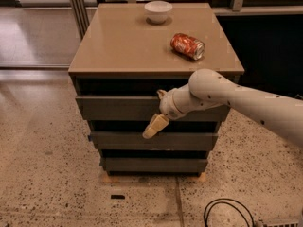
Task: Open top drawer
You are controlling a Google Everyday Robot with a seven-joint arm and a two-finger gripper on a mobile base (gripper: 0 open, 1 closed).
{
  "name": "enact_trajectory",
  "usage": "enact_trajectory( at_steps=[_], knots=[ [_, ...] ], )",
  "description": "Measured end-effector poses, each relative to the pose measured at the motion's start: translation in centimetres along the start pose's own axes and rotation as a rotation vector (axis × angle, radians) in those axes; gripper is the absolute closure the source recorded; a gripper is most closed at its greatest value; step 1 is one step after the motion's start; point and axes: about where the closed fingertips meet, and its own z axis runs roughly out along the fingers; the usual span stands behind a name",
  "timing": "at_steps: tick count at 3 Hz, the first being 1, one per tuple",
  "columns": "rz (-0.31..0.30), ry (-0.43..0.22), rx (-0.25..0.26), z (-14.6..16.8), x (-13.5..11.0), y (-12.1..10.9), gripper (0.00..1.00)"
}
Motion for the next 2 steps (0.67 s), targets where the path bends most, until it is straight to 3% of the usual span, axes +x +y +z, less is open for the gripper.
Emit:
enact_trajectory(
  at_steps=[1,2],
  knots=[
    [-0.008,0.01,-0.031,0.3,-0.3,1.0,0.0],
    [-0.002,0.029,-0.095,0.0,-0.6,3.8,0.0]
  ],
)
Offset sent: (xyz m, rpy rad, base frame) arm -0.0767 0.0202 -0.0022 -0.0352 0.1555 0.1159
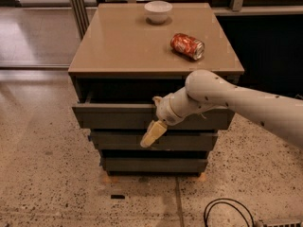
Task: Open top drawer
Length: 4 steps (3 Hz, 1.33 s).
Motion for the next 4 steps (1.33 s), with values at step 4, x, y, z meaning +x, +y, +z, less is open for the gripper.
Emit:
enact_trajectory(
  at_steps=[4],
  knots=[
    [-0.024,0.006,-0.113,0.1,-0.3,3.9,0.0]
  ],
)
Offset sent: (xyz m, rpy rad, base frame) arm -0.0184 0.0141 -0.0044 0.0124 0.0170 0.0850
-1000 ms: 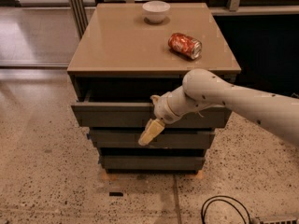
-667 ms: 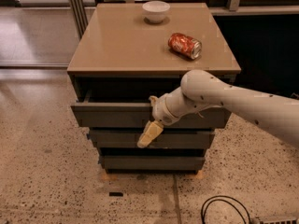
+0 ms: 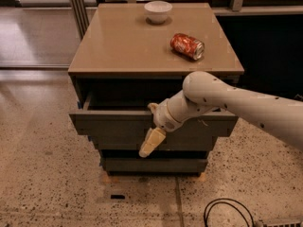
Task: Open top drawer
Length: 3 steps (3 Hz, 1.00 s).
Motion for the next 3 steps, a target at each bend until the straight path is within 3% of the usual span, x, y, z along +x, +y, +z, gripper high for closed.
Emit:
enact_trajectory(
  at_steps=[3],
  knots=[
    [0.019,-0.007,-0.055,0.5,0.1,2.8,0.0]
  ],
)
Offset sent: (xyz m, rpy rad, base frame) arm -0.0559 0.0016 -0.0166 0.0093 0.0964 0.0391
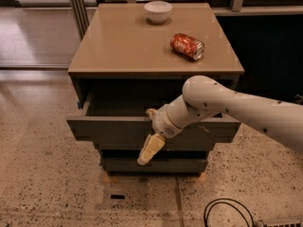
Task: Open top drawer
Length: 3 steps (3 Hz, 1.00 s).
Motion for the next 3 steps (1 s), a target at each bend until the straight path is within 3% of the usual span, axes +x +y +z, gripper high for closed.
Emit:
enact_trajectory(
  at_steps=[3],
  knots=[
    [0.01,-0.035,-0.015,-0.2,-0.6,1.5,0.0]
  ],
)
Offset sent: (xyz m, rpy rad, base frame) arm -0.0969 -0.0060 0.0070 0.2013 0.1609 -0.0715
